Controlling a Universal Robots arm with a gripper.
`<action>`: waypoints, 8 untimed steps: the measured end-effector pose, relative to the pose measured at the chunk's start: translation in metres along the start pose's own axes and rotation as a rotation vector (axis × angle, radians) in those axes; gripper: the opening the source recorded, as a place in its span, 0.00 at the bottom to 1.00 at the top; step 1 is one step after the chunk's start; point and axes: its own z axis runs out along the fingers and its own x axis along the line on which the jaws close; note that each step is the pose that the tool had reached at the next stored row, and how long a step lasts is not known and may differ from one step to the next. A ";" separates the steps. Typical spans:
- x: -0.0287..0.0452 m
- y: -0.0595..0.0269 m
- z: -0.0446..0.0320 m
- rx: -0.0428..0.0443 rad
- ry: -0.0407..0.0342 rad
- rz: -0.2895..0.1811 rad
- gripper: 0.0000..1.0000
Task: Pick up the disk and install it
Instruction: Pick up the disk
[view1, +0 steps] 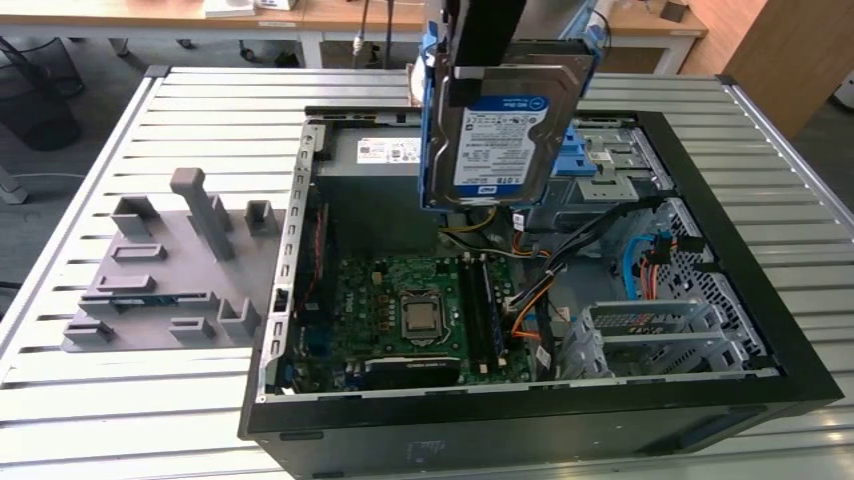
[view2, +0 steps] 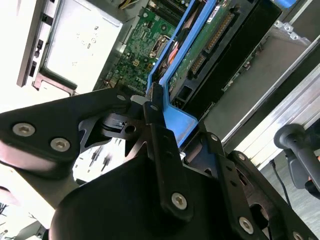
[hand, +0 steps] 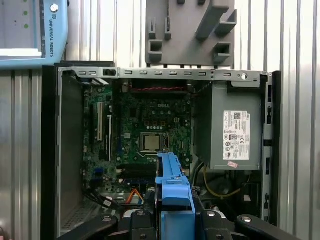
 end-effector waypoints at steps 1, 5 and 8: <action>0.0008 -0.0023 0.0000 -0.0001 0.0000 0.000 0.36; 0.0035 -0.0104 0.0000 -0.0002 0.0000 0.000 0.36; 0.0036 -0.0116 0.0000 -0.0002 0.0000 0.000 0.36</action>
